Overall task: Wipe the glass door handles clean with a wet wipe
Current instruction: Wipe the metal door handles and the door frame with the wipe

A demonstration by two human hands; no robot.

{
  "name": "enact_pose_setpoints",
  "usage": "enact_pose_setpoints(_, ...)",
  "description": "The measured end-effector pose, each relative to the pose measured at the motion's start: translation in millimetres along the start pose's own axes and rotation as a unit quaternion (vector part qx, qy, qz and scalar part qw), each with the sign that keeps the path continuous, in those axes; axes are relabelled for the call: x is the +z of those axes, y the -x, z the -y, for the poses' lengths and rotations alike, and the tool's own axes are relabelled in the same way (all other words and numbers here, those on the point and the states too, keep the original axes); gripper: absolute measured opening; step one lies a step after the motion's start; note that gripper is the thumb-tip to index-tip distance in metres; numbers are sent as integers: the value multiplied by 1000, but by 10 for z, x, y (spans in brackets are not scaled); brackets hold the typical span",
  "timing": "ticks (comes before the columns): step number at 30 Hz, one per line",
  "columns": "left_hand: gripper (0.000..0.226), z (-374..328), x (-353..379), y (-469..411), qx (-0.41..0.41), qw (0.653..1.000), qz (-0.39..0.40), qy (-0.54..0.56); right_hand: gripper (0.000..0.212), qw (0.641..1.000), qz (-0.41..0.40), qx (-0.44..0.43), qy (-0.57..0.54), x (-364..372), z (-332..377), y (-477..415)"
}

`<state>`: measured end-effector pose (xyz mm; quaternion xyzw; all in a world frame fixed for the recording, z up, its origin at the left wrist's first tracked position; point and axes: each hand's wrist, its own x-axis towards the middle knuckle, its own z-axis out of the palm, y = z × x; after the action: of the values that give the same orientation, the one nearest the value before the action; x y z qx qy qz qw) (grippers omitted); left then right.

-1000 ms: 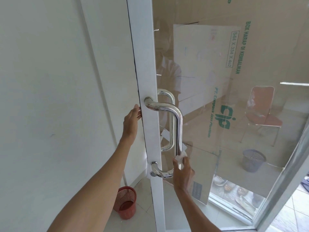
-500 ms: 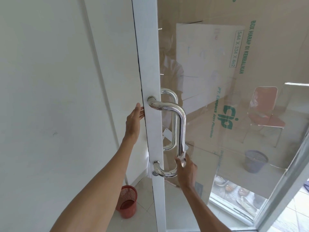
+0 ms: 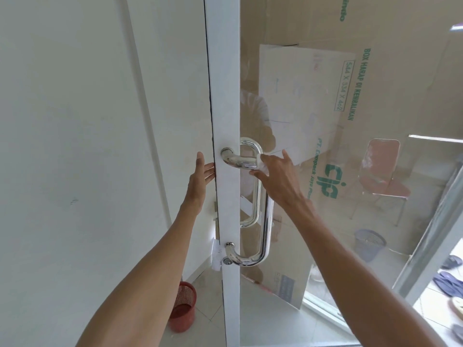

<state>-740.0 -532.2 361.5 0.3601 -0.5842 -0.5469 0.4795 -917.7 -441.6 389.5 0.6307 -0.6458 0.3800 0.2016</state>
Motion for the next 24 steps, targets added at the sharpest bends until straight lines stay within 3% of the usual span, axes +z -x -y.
enact_pose_setpoints(5,80,2,22,-12,-4,1000,-10,1,34,964,156,-93,194,-65,313,-383)
enact_pose_setpoints(7,80,2,24,-19,-5,1000,-8,0,25,950,181,-97,234,7,508,-485)
enact_pose_setpoints(10,84,-9,15,-29,-8,1000,-6,14,2,949,176,-68,253,126,782,-614)
enact_pose_setpoints(16,82,6,57,-32,1,1000,-11,25,8,944,171,-36,281,318,975,-748)
enact_pose_setpoints(19,81,21,77,-22,2,1000,-15,27,23,948,150,-42,278,305,889,-634)
enact_pose_setpoints(24,76,73,85,-7,17,999,-35,35,28,964,46,-93,247,207,491,-275)
